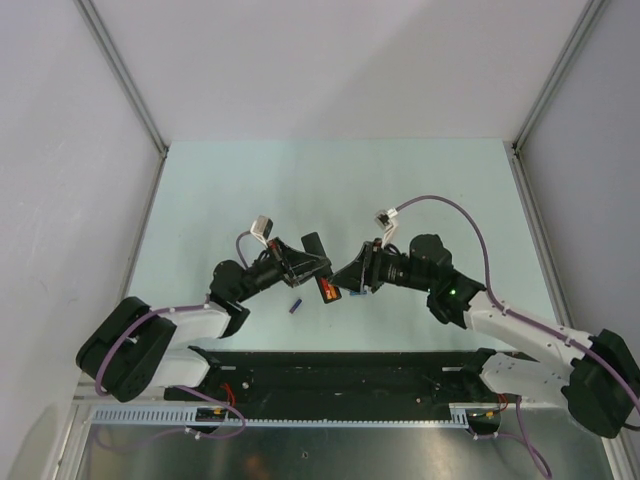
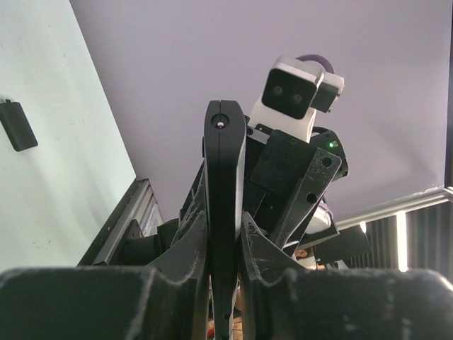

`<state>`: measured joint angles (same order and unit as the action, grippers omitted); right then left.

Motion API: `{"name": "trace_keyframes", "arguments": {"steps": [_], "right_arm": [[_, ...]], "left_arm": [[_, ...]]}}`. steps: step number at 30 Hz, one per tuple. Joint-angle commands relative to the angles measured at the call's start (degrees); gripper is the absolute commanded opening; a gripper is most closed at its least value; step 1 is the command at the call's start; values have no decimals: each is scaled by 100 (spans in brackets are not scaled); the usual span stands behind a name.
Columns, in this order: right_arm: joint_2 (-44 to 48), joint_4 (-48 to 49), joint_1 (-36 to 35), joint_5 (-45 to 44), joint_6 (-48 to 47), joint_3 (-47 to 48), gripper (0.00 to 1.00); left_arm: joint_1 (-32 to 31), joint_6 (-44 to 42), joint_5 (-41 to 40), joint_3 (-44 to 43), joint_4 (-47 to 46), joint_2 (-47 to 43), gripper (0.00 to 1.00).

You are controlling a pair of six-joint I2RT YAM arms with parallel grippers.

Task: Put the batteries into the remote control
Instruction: Load the battery into the remote control, then pick up the battery cover at the center of the board.

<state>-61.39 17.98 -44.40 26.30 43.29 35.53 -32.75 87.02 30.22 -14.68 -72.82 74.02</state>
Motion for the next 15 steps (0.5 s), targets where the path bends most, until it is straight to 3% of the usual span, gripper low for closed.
{"name": "trace_keyframes", "arguments": {"steps": [1, 5, 6, 9, 12, 15], "right_arm": [[811, -1144, 37, -826, -688, 410, 61], [1243, -2945, 46, -2697, -1349, 692, 63], [1226, -3697, 37, -3754, -1341, 866, 63], [936, -4816, 133, -5165, -1332, 1104, 63], [462, -5364, 466, -5408, -1525, 1263, 67], [-91, -5498, 914, -4900, -1657, 1325, 69]], "left_arm": [[128, -142, 72, 70, -259, 16, 0], [295, -405, -59, 377, -110, -63, 0], [313, -553, -121, 413, -66, -115, 0], [296, -809, -156, 448, 223, -168, 0], [278, -871, -157, 510, 329, -177, 0], [252, -898, -113, 571, 321, -169, 0]]}}
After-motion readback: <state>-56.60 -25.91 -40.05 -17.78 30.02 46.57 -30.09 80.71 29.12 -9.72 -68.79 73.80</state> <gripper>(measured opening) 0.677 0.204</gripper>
